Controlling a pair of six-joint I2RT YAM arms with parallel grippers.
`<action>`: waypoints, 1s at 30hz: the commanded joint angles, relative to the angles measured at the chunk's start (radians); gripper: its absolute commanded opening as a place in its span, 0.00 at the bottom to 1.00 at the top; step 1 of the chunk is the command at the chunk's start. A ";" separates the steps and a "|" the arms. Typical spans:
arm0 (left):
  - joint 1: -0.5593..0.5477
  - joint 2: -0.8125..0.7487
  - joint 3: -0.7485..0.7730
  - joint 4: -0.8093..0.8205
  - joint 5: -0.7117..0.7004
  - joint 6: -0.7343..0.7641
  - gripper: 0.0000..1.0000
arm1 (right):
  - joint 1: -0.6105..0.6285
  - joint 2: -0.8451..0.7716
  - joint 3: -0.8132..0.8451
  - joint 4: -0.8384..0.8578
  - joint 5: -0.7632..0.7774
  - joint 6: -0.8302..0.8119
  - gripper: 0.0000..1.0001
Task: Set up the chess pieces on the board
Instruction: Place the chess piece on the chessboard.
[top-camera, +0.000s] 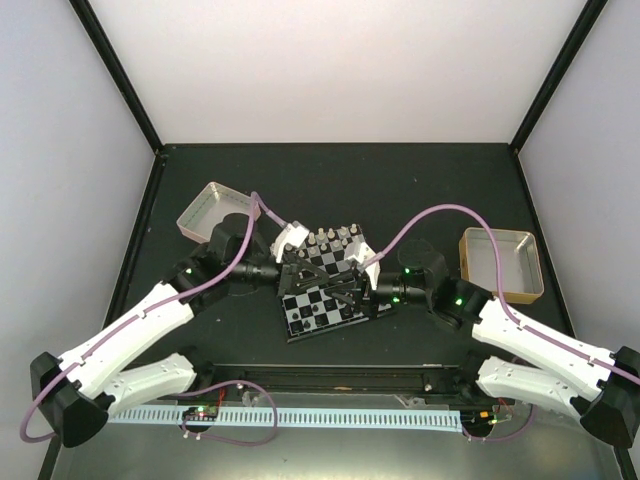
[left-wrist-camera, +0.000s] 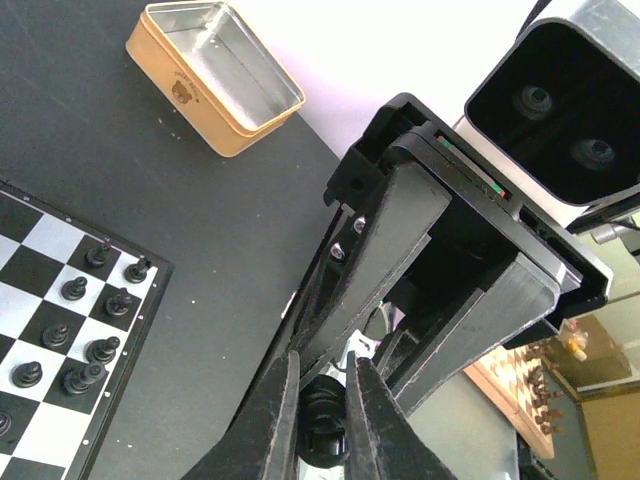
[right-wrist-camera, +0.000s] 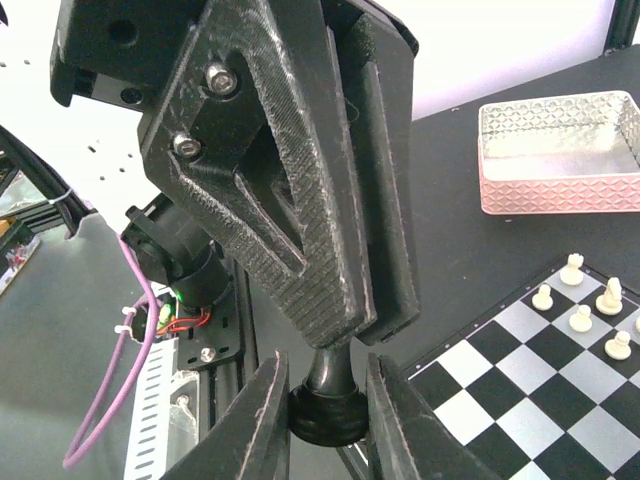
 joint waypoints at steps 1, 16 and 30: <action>0.002 0.032 0.062 -0.031 0.040 0.032 0.02 | 0.006 -0.016 0.009 0.016 0.042 0.018 0.19; -0.001 0.022 0.026 -0.072 -0.322 0.094 0.02 | 0.004 -0.170 -0.074 -0.032 0.359 0.182 0.71; -0.288 0.184 -0.159 0.171 -0.766 0.103 0.01 | -0.007 -0.220 -0.038 -0.357 1.017 0.614 0.76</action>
